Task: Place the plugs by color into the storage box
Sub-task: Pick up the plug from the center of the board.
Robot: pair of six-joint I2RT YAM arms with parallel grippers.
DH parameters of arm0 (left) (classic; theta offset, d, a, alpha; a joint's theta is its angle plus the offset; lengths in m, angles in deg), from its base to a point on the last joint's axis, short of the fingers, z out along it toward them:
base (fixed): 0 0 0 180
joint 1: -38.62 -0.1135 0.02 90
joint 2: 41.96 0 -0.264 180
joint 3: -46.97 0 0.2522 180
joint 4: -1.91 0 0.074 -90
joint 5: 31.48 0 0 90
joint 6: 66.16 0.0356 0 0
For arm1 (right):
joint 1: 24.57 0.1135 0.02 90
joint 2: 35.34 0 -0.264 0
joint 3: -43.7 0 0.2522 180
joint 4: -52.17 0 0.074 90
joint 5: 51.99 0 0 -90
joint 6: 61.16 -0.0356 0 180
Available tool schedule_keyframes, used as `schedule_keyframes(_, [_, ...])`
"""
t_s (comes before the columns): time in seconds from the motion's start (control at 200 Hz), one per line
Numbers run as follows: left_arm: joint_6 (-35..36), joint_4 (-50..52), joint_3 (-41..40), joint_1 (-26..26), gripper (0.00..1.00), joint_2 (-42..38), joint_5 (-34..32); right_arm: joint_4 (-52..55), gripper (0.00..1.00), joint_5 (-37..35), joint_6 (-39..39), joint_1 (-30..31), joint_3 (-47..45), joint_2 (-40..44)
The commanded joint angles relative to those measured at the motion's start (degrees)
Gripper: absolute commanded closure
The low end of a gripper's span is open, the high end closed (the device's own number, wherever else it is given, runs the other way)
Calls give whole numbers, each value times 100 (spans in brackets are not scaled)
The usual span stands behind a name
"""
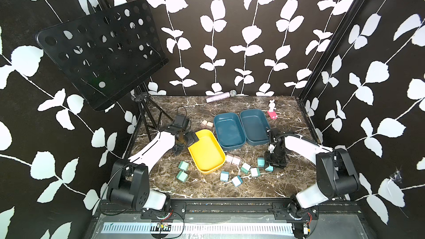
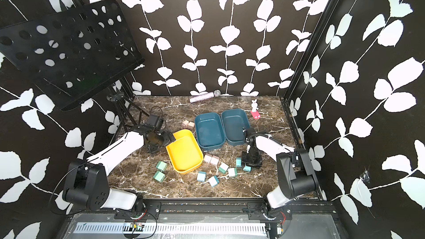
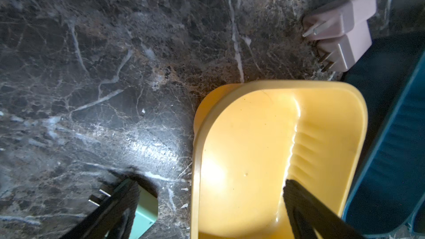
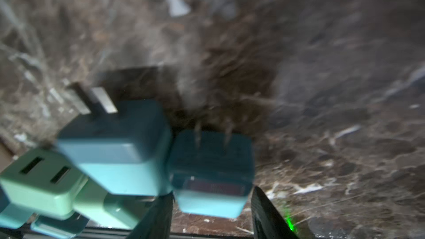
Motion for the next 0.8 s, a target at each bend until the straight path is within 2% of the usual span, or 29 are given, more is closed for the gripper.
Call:
schedule_keyframes(0.0, [5,48,25,25,1,-108,-17,-80,50,-156,9,-259,-65,38])
schedule_keyframes(0.155, [43,46,98,25,1,-24,-4,-156,52,-15,237,-483,-22,41])
schedule_keyframes(0.37, [36,5,101,37,1,60,27,-259,49,205,333,-481,-6,-232])
schedule_keyframes(0.495, [24,-4,92,33,1,76,13,-416,55,320,227,-484,-190,-246])
schedule_keyframes(0.6, [7,-16,88,33,1,82,9,-433,64,426,233,-478,-190,-244])
schedule_keyframes(0.795, [21,-38,117,33,1,121,3,246,68,321,372,-488,684,-44])
